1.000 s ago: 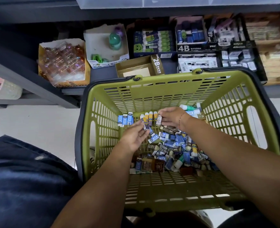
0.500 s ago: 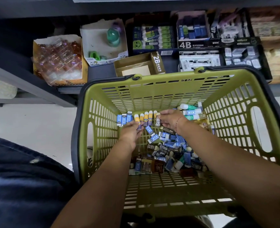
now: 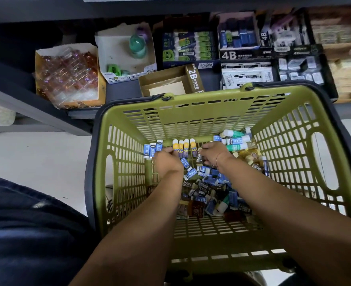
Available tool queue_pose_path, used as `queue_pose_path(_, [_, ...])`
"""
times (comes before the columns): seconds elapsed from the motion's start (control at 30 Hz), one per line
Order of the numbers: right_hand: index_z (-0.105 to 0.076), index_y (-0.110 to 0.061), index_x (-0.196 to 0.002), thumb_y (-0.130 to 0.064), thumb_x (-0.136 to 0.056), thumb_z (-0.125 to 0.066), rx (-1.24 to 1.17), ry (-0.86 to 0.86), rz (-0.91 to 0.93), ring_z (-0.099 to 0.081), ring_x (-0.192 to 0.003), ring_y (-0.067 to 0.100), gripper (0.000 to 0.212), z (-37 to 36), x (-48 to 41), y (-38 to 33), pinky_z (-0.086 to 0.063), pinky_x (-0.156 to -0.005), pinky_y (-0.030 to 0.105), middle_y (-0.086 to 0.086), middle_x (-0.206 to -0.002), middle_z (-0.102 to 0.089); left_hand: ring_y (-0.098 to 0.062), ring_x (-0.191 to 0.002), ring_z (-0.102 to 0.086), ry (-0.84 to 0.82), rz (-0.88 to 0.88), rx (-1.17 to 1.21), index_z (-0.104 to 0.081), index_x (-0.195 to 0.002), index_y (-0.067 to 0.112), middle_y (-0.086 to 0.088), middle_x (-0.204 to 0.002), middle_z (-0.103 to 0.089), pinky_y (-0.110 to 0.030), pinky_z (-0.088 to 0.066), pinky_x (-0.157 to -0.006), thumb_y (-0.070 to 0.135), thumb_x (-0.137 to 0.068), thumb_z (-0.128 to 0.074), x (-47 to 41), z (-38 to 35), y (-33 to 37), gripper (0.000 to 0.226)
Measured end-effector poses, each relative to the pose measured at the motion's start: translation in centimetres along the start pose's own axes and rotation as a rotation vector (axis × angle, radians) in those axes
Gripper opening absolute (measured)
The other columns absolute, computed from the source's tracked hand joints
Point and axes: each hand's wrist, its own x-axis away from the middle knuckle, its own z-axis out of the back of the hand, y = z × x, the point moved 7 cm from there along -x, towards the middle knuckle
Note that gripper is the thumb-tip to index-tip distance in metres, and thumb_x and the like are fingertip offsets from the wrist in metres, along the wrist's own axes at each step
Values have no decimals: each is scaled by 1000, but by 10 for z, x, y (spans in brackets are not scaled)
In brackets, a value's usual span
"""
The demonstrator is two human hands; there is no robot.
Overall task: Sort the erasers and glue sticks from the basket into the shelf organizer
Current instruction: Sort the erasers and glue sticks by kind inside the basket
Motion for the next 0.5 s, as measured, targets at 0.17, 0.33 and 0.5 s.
queue_pose_path(0.17, [-62, -3, -117, -9, -91, -62, 117, -52, -6, -55, -72, 20, 27, -5, -4, 1, -51, -64, 25, 11, -83, -59, -20, -94, -64, 11, -99, -137, -68, -116, 11, -7, -112, -70, -20, -38, -68, 14, -95, -55, 9, -4, 4, 25])
queue_pose_path(0.33, [-60, -7, -121, -6, -93, -58, 106, -99, 4, -52, -65, 15, 29, -5, -3, 2, -49, -62, 22, 6, -80, -59, -18, -111, -61, -56, -55, 47, -63, -126, 5, -7, -121, -67, -15, -39, -84, 8, -95, -56, 12, -6, 0, 32])
queue_pose_path(0.5, [-60, -12, -105, -11, -87, -67, 84, 0, 109, -58, -80, 22, 19, -2, -2, 1, -55, -77, 36, 12, -100, -63, -18, -114, -59, -203, -35, 112, -60, -127, 7, -4, -124, -64, -20, -41, -94, 12, -92, -63, 14, -5, 2, 36])
